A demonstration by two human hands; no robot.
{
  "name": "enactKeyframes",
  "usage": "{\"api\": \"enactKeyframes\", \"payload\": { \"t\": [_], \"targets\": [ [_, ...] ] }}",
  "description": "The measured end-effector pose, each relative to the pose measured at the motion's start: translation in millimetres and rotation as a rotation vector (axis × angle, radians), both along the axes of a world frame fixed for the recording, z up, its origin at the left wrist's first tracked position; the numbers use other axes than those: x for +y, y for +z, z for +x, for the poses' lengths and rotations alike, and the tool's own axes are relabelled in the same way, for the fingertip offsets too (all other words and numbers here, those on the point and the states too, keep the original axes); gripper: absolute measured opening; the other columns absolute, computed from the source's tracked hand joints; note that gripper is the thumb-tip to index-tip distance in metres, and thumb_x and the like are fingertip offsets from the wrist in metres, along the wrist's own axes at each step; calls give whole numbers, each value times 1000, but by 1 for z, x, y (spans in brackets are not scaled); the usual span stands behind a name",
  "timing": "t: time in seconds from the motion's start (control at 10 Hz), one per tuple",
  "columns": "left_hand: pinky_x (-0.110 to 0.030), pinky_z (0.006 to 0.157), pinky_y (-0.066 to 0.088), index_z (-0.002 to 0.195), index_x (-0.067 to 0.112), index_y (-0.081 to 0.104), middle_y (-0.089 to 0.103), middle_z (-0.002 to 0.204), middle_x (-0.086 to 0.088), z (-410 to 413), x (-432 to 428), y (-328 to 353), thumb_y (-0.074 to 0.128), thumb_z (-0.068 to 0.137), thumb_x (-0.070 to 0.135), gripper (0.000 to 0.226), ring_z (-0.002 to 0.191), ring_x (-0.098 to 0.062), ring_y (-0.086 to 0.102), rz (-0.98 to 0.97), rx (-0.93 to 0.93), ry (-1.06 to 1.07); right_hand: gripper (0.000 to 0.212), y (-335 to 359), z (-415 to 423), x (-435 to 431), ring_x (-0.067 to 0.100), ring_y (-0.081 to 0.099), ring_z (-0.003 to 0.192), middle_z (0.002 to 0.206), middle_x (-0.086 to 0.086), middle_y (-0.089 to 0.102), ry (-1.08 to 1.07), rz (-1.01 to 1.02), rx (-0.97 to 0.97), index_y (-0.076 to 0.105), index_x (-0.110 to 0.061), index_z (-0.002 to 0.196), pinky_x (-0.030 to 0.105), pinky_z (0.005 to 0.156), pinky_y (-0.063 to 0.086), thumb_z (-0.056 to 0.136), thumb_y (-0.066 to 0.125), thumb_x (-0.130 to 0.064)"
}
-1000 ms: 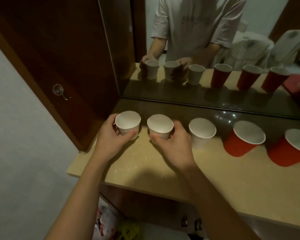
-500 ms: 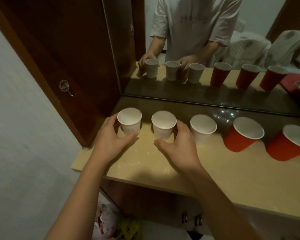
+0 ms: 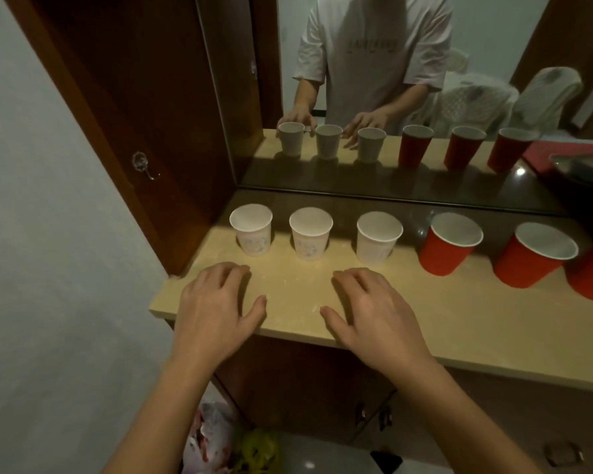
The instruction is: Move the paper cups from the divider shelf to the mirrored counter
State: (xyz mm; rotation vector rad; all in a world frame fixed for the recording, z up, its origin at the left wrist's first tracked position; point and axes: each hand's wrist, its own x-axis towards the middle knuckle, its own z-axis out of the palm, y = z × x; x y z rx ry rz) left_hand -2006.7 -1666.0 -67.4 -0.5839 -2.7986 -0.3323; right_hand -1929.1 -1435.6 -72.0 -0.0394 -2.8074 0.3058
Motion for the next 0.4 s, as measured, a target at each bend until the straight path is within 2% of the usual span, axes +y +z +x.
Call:
{"api": "enactKeyframes", "payload": {
  "t": [0.2, 0.4],
  "targets": [
    [-43, 95, 43, 128, 20, 57, 57, 128, -3, 21, 7, 3, 43, 84, 59, 60, 120, -23, 49, -21, 1, 0, 57, 4, 12, 11, 18, 53, 111, 122, 0, 58, -10, 85, 9, 54, -22, 130, 31, 87, 46, 87, 46, -59],
    [-44, 96, 45, 128, 20, 57, 58, 129, -3, 45, 13, 14, 39, 84, 61, 64, 120, -22, 51, -38, 1, 51, 60, 12, 22, 20, 19, 52, 115, 126, 1, 57, -9, 94, -20, 52, -23, 132, 34, 89, 46, 86, 45, -60]
  ]
}}
